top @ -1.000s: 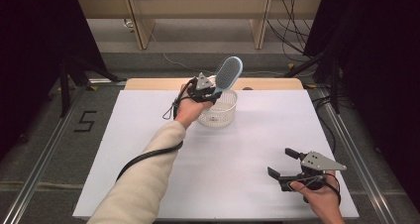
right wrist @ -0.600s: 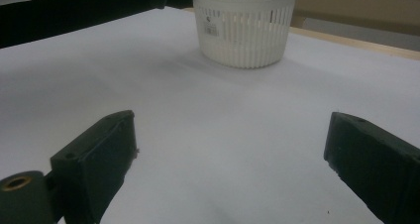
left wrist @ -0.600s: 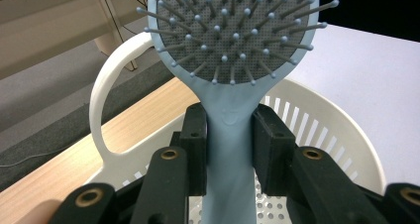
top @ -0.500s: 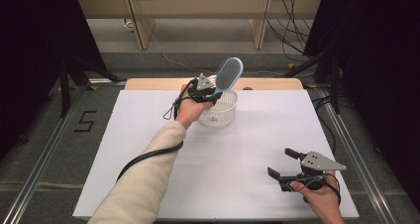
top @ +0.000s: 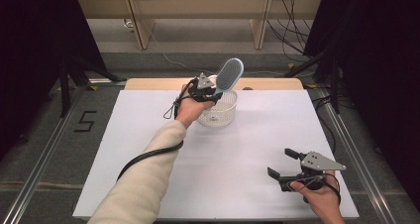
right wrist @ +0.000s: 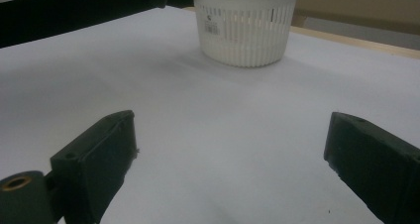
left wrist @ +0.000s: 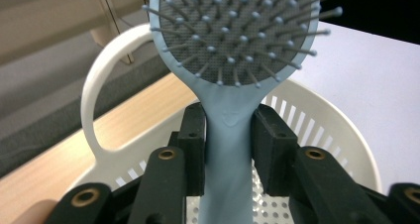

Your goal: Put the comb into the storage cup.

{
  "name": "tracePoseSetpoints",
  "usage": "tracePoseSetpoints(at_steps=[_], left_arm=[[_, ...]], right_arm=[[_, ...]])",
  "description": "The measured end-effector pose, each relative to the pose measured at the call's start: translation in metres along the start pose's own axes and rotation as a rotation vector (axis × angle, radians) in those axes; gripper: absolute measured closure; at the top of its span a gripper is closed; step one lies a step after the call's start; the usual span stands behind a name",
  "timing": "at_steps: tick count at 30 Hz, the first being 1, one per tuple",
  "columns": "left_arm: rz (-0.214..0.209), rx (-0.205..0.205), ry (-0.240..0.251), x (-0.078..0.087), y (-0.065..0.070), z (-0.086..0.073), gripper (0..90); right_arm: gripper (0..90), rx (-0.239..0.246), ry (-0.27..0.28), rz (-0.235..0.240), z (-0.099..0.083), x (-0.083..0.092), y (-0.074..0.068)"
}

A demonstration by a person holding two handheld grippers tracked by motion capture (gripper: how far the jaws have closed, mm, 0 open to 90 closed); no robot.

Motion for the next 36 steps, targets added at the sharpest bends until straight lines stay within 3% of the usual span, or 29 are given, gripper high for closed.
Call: tracePoseSetpoints(at_steps=[4,7,17,26,30,36], left_arm=[[-0.007,0.022,-0.044,0.002,0.002,-0.003,55.5],[-0.001,0.012,-0.035,0.007,0.002,0.001,43.3],[0.040,0.029,-0.023,0.028,-0.001,0.015,20.4],[0.119,0.063,-0.056,0.047,-0.014,0.013,4.9],[0.129,0.070,-0.064,0.059,-0.018,0.009,0.1],[0.140,0.068,-0.064,0.074,-0.026,0.004,0.0]], right_arm=[[6.9,0.000,-0.001,0.000,0.000,0.000,0.000],[6.9,-0.002,0.000,-0.002,0.000,0.000,0.000],[6.9,-0.004,-0.006,-0.004,-0.001,0.000,0.000],[6.9,-0.004,-0.006,-0.007,-0.001,0.000,0.000],[6.8,-0.002,-0.005,-0.010,-0.001,0.000,0.001],[6.8,-0.001,-0.008,-0.012,-0.001,0.000,0.001]])
Point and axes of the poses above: each handheld gripper's, and its own axes: x roughly backward along the jaws, z roughly out of its top, y roughly to its right, the point moved 8 cm from there along -x, roughly forward along the jaws, and after that the axes turned 6 degrees about y, right-handed, at the moved point
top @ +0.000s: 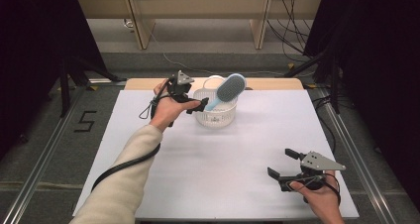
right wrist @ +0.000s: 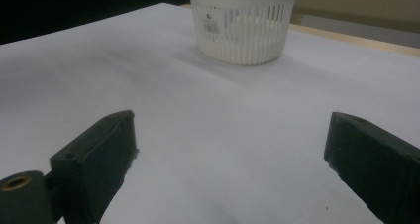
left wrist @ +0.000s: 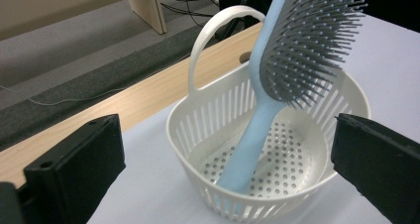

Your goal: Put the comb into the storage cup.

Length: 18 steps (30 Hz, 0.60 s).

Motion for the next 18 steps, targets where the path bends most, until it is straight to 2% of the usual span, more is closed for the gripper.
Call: tracePoseSetpoints(at_steps=[6,18], left_arm=[[0.005,0.018,0.008,0.016,-0.007,-0.009,0.0],[0.019,0.019,0.009,0.044,-0.019,-0.032,0.0]], right_arm=[[6.8,0.000,-0.001,-0.004,0.000,0.000,0.001],[6.8,0.001,0.000,-0.005,0.000,0.000,0.000]])
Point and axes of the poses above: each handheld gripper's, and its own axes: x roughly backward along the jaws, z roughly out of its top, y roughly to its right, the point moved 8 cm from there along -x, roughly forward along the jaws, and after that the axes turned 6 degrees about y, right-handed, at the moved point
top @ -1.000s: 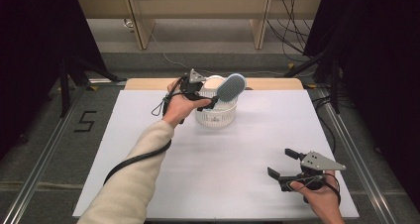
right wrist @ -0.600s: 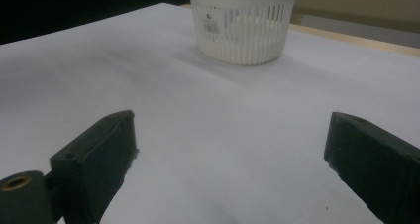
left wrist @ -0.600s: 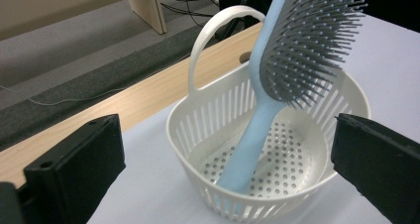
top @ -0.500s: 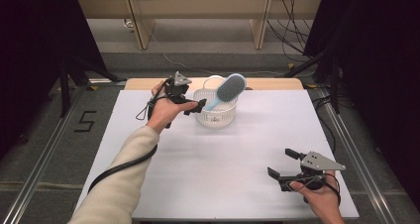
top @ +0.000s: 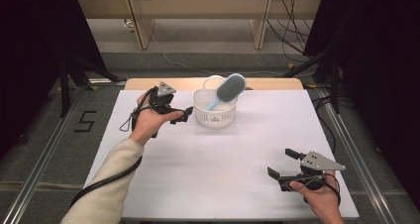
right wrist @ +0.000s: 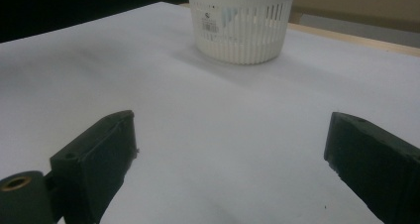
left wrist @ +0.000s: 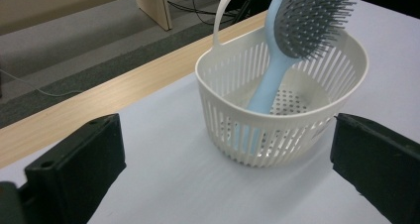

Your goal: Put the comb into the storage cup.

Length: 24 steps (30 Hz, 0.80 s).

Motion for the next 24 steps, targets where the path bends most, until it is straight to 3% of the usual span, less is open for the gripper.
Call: tracePoseSetpoints(at_steps=[12,24], left_arm=[[0.000,0.014,0.001,0.018,-0.006,-0.018,0.5],[-0.021,0.022,0.014,0.027,0.002,-0.034,0.9]], right_arm=[[6.7,-0.002,-0.002,-0.007,0.000,0.000,0.001],[6.7,-0.001,-0.004,-0.009,0.000,0.000,0.001]])
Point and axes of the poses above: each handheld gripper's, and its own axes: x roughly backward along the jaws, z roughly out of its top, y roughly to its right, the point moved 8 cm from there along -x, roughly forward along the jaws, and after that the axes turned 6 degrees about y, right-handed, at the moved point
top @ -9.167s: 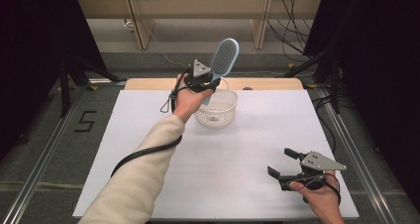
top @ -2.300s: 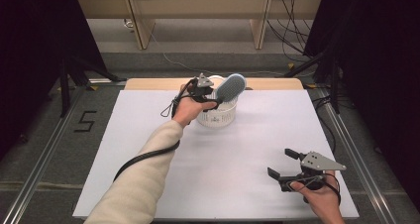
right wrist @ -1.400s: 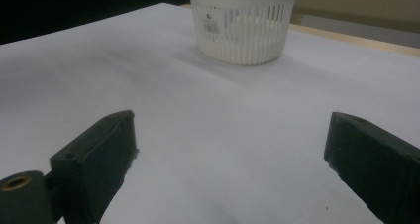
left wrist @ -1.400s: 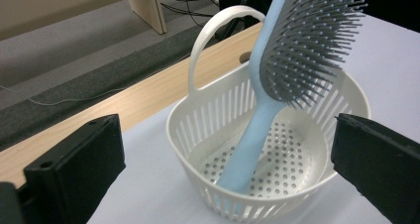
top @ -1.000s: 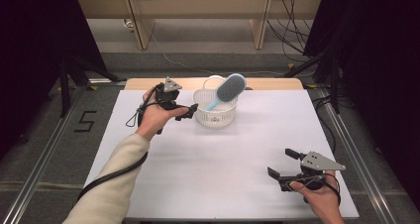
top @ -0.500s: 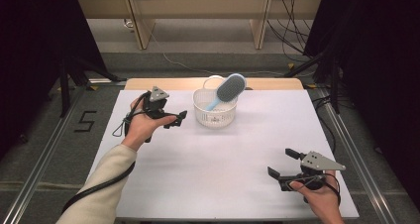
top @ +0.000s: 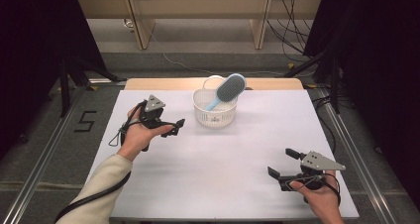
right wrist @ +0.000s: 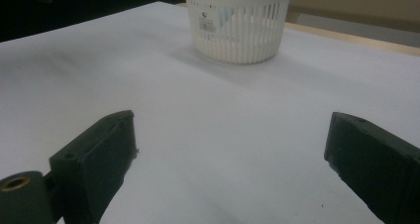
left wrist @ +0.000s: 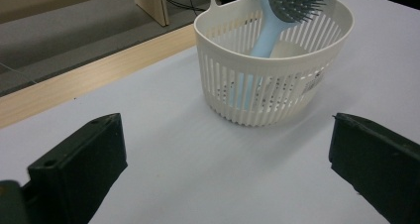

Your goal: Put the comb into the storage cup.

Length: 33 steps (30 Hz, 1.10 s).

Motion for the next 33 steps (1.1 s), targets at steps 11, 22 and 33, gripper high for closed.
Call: tracePoseSetpoints(at_steps=[11,22,33], left_arm=[[-0.035,0.001,0.014,0.016,0.008,-0.015,1.1],[-0.047,-0.014,0.030,0.031,0.012,-0.027,0.8],[-0.054,-0.043,0.041,0.042,0.019,-0.036,0.9]], right_arm=[[6.6,0.002,0.002,0.001,0.001,0.000,0.000],[6.5,0.002,0.003,0.002,0.001,0.000,0.000],[6.5,0.003,0.004,0.001,0.001,0.000,-0.001]])
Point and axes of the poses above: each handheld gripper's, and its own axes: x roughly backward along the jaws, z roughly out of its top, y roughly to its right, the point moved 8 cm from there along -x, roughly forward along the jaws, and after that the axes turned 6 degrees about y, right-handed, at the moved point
